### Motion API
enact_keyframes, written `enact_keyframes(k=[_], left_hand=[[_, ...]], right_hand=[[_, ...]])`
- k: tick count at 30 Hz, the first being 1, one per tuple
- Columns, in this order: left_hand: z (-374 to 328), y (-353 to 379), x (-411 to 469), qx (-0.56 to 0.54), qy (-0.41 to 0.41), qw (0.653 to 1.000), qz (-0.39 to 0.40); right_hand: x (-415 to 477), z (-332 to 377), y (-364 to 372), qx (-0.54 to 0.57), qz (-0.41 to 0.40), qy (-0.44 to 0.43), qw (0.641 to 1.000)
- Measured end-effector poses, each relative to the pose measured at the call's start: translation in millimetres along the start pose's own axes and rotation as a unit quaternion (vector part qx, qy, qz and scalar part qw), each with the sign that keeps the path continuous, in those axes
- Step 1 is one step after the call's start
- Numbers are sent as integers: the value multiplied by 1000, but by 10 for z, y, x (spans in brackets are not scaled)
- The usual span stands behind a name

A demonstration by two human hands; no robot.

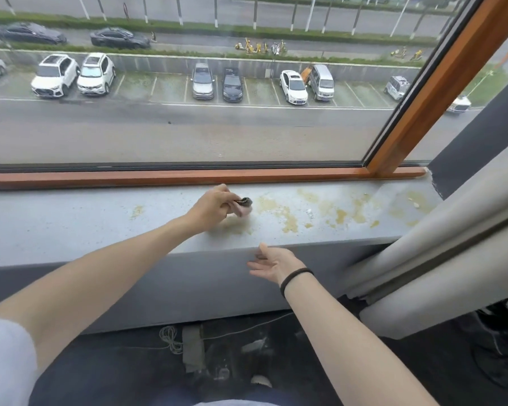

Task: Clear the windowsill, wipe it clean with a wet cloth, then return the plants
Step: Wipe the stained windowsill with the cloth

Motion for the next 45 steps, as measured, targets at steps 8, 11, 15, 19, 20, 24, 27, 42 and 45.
enact_keyframes(k=[8, 11, 15, 19, 20, 24, 27, 42, 45], left_hand=[[-95, 166, 5, 59, -67, 996, -20], [-296, 290, -312, 79, -28, 996, 22], [-274, 190, -466, 21, -31, 999, 34], [-117, 58, -230, 62, -80, 994, -29], [-130, 114, -236, 93, -80, 992, -17], [-341, 429, -621, 143, 15, 988, 61], [-417, 483, -888, 120, 68, 985, 101], [-464, 189, -664, 52, 13, 997, 51], [-534, 87, -418, 20, -21, 999, 40]], right_hand=[[26, 126, -459, 36, -10, -19, 999], [85, 185, -493, 51, -43, -39, 997], [101, 188, -415, 68, -76, -48, 994], [94, 211, -427, 66, -86, -22, 994], [89, 214, -434, 67, -87, -19, 994], [105, 211, -447, 68, -83, -23, 994], [59, 215, -488, 55, -70, -21, 996], [34, 243, -495, 23, -68, -18, 997], [51, 235, -506, 10, -73, -17, 997]])
Point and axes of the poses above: each hand's wrist, its own x-axis towards the middle knuckle, its own y-axis out of the palm, z = x × y, the point moved 3 cm from there along x, towards the middle knuckle, and after that the axes turned 11 degrees about -y, right-handed, at the moved point
